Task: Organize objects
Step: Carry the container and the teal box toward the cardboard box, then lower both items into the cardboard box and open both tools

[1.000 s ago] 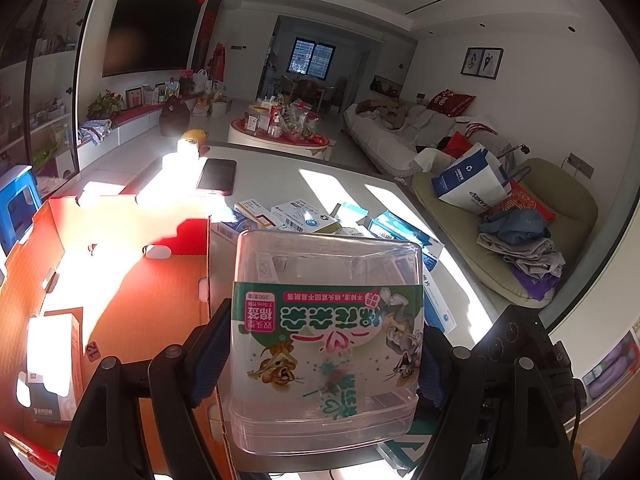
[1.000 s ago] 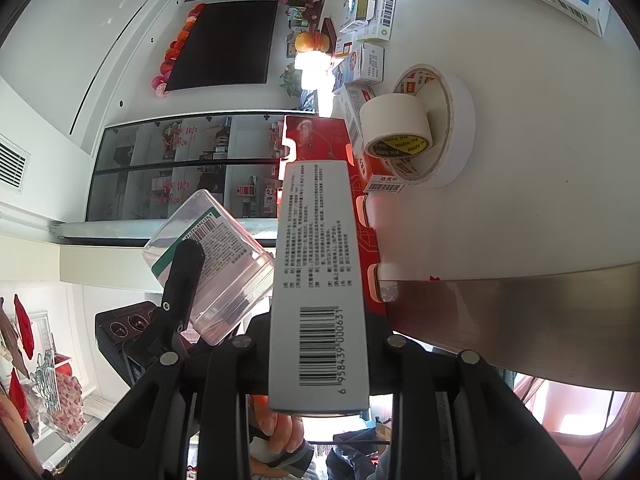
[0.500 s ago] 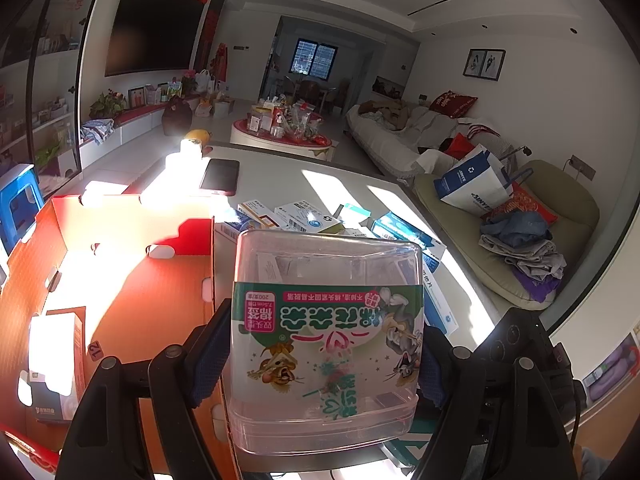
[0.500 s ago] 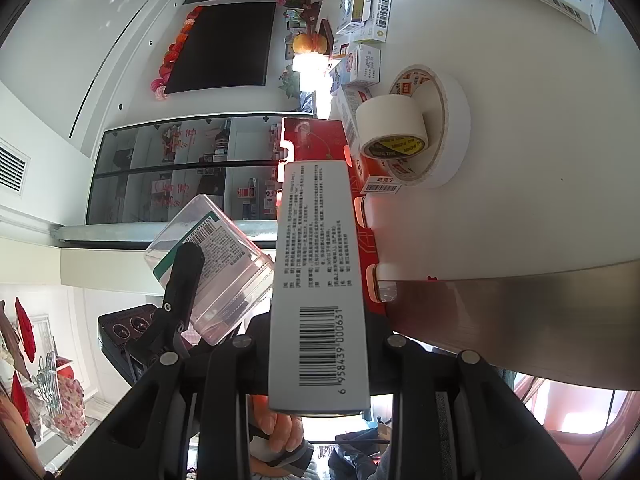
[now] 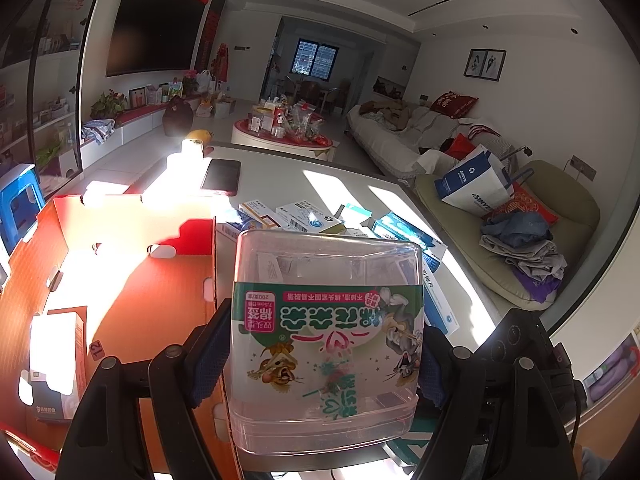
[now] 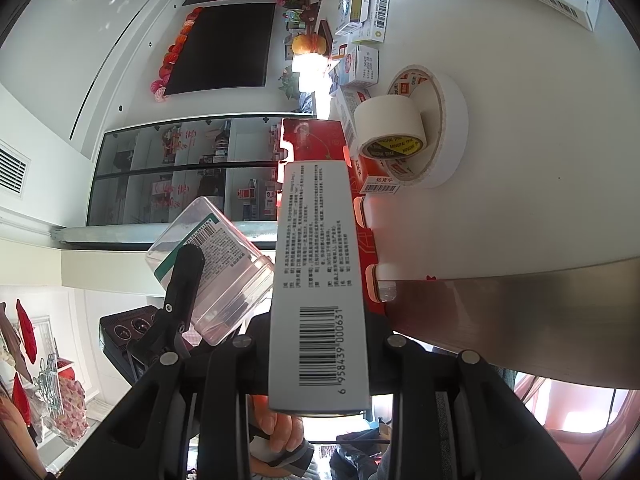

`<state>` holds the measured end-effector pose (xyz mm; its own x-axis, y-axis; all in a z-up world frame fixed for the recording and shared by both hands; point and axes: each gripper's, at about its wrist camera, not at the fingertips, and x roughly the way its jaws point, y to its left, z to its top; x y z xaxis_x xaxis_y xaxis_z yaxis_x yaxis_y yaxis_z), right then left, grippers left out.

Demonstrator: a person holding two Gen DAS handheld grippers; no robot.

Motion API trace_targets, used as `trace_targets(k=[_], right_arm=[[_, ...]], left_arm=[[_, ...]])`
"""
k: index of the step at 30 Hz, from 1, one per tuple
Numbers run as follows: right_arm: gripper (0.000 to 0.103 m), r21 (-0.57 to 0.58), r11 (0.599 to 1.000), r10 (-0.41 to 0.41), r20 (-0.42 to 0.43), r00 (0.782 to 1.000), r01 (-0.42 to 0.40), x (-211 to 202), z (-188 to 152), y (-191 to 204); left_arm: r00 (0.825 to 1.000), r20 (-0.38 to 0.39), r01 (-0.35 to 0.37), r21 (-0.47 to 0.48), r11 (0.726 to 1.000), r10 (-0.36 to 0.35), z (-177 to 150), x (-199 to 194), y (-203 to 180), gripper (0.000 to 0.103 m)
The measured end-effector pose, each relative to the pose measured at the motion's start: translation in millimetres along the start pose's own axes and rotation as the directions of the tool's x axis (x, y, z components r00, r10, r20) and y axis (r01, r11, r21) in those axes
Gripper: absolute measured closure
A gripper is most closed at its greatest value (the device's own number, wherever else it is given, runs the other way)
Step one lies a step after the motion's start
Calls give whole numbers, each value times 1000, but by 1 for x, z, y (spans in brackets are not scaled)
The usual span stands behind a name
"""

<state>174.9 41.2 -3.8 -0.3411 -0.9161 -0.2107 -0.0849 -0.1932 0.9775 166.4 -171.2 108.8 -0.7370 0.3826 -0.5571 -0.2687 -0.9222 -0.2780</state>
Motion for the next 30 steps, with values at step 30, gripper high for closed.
trace_targets(k=[30], right_arm=[[74, -208, 978, -4, -109, 994, -19, 70, -2, 77]], left_arm=[[933, 49, -341, -204, 918, 357, 21, -36, 74, 20]])
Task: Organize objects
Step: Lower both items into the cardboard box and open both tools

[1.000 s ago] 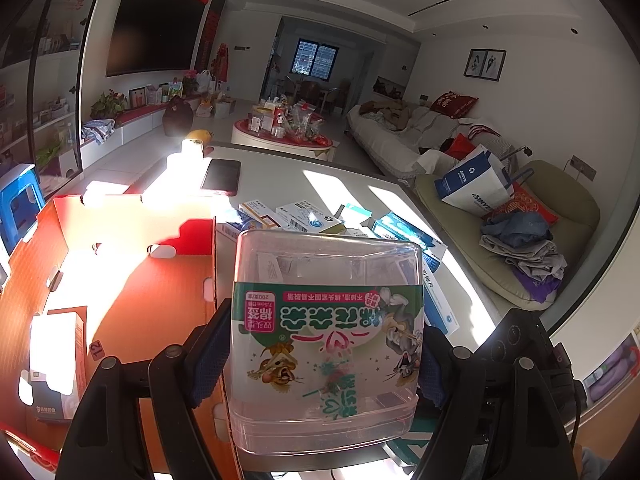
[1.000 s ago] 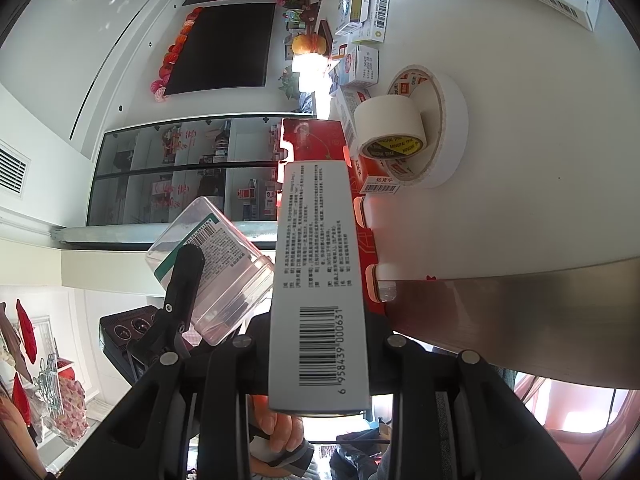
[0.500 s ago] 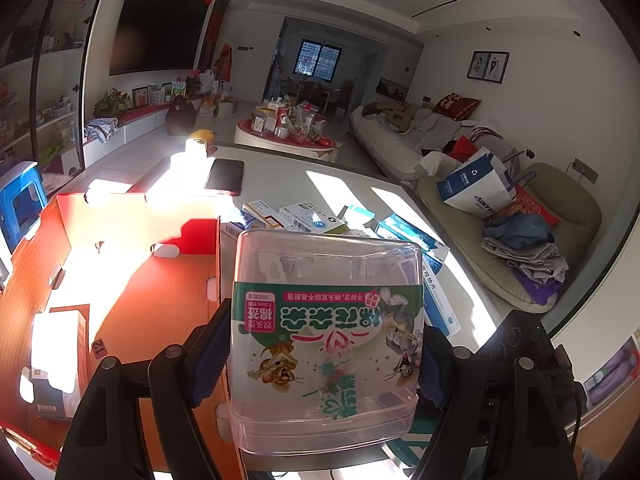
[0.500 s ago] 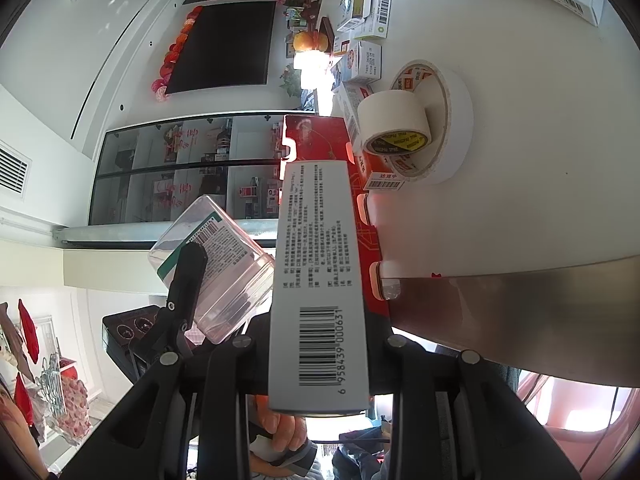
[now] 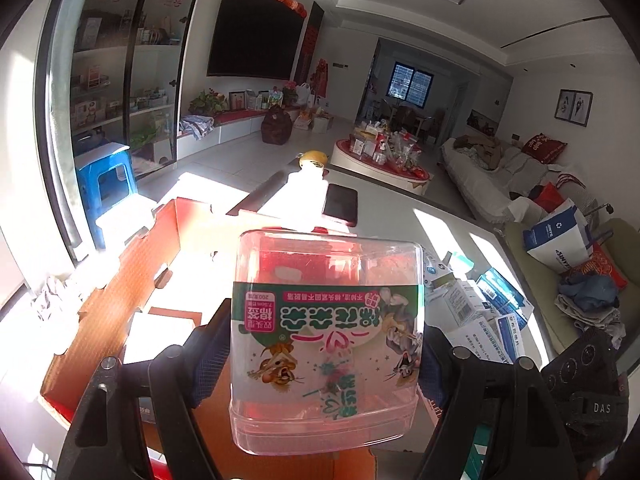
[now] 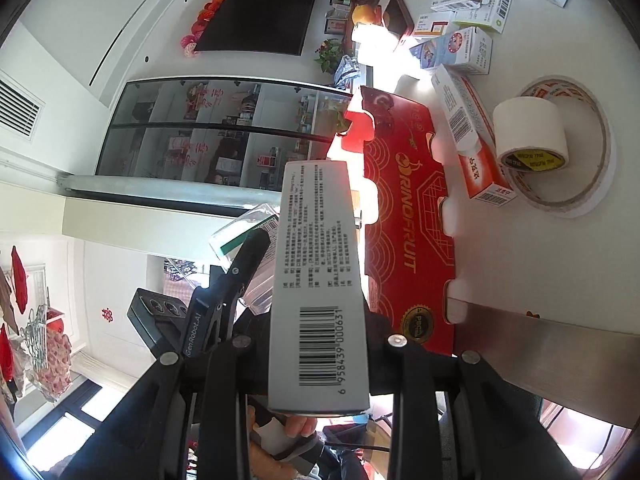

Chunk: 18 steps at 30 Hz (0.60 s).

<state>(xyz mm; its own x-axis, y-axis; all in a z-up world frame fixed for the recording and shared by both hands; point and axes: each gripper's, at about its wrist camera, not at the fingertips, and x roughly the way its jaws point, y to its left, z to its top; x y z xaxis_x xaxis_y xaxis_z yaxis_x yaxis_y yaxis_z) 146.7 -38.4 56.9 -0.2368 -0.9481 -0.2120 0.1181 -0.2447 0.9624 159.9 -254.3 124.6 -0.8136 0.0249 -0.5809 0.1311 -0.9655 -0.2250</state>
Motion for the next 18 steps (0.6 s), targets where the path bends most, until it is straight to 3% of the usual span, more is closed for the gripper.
trace_targets(k=[5, 12, 16, 18], right_arm=[[74, -111, 993, -58, -72, 996, 49, 41, -2, 27], [74, -191, 966, -201, -123, 972, 176, 81, -15, 28], [73, -269, 921, -317, -98, 944, 281, 94, -20, 31], [50, -308, 896, -360, -88, 929, 319, 101, -21, 36]], left_arm=[[985, -37, -170, -1, 985, 170, 0, 11, 29, 20], [965, -83, -251, 2, 968, 250, -10, 29, 44, 20], [955, -111, -277, 10, 961, 276, -13, 38, 50, 20], [949, -134, -286, 11, 958, 285, -14, 44, 53, 19]])
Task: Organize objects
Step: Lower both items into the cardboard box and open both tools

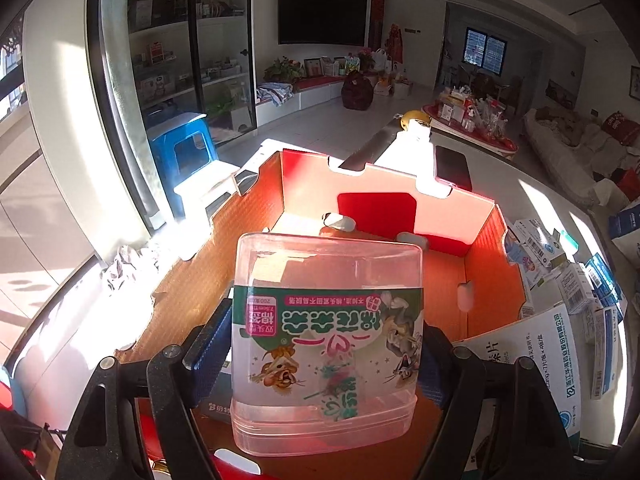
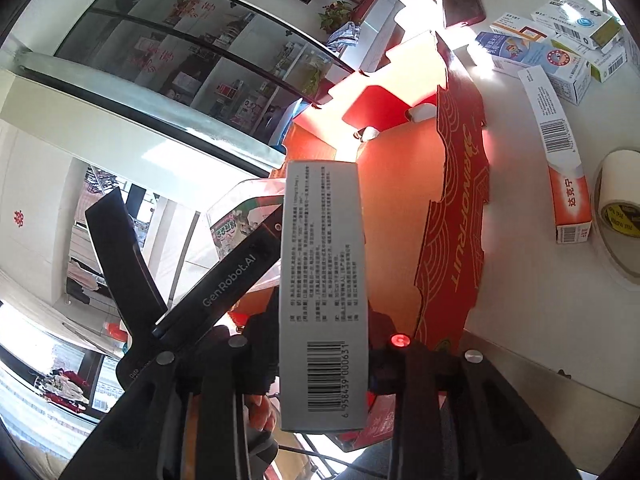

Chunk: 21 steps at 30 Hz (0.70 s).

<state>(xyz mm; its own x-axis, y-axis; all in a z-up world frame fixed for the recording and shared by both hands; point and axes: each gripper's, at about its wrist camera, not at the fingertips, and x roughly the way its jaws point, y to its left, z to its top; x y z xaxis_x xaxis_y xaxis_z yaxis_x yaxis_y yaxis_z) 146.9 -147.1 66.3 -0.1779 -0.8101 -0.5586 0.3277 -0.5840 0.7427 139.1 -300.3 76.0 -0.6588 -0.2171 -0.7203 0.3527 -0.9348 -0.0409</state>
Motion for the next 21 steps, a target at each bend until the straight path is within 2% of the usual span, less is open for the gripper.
trace_targets(k=[4, 7, 9, 10, 11, 12, 13, 15, 16, 17, 18, 19, 21], right_arm=[[32, -89, 994, -69, 17, 997, 70, 0, -1, 20], [30, -128, 987, -79, 105, 991, 92, -19, -2, 23], [28, -111, 984, -117, 209, 971, 142, -46, 1, 11], [27, -89, 976, -169, 259, 951, 198, -59, 2, 3], [26, -56, 962, -238, 308, 921, 267, -74, 3, -7], [26, -21, 939, -314, 351, 882, 342, -90, 3, -21], [26, 14, 906, -394, 390, 832, 422, -104, 1, -32], [26, 91, 800, -570, 428, 701, 594, -130, -1, -58], [26, 122, 753, -627, 433, 647, 647, -140, 0, -69], [25, 147, 711, -673, 428, 604, 688, -147, 0, -81], [25, 164, 671, -713, 411, 568, 723, -153, 2, -94], [25, 167, 640, -742, 389, 547, 750, -154, 4, -105], [25, 147, 592, -780, 350, 518, 792, -152, 7, -125]], left_arm=[[1000, -4, -9, -31, 999, 9, 1, 1, 6, 7], [1000, 9, 10, -65, 998, -10, 7, -3, 10, 5], [999, 21, 28, -74, 997, -27, 11, -8, 8, 4], [999, 24, 43, -75, 996, -41, 13, -11, 5, 4], [998, 26, 63, -73, 995, -61, 16, -13, 2, 4], [996, 29, 86, -65, 994, -84, 18, -16, -5, 4], [993, 32, 115, -50, 992, -114, 20, -20, -13, 4], [981, 24, 190, -4, 982, -190, 24, -28, -37, 3], [972, 14, 235, 24, 972, -236, 27, -31, -52, 2], [960, 3, 280, 50, 959, -281, 29, -34, -69, 2], [945, -8, 326, 72, 943, -326, 30, -37, -85, 2], [928, -24, 373, 88, 924, -372, 31, -39, -102, 1], [905, -57, 425, 116, 898, -421, 33, -39, -134, 0]])
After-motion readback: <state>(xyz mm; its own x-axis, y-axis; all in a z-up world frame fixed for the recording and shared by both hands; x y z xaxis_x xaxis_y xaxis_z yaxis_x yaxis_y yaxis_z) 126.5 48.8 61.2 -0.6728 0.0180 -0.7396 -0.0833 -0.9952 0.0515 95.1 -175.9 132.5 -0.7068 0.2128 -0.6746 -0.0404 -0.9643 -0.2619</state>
